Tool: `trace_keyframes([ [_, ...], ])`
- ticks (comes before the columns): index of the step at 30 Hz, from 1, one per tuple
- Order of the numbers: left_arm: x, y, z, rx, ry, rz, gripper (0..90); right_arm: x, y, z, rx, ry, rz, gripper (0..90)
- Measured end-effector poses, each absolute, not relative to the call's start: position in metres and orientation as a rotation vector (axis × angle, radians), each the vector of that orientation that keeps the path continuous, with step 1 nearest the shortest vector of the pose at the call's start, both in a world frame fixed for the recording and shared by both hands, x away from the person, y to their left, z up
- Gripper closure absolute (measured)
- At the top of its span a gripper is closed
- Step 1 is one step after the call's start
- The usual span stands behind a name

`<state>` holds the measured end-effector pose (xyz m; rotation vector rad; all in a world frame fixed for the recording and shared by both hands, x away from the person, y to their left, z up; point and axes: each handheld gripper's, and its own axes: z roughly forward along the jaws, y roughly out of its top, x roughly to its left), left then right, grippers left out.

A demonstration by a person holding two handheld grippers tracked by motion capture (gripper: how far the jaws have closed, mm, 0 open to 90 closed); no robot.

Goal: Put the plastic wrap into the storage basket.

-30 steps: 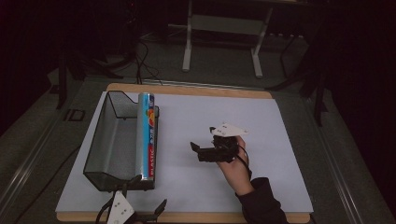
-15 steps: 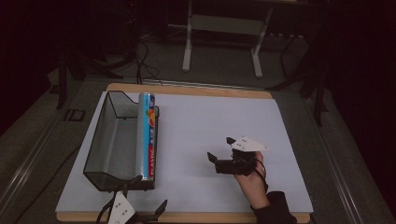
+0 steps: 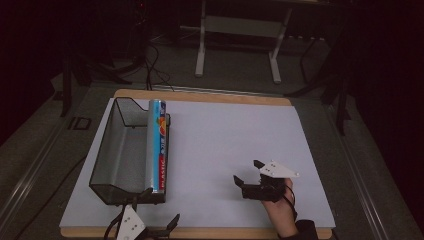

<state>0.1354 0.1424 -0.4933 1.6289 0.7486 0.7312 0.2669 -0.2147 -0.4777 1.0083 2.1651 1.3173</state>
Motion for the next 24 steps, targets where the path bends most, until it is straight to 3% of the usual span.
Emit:
trace_keyframes([
  [24, 0.135, 0.141, -0.494, 1.629, 0.753, 0.732, 1.2, 0.266, -0.229, -0.501, 1.033, 2.131, 1.31, 11.2],
])
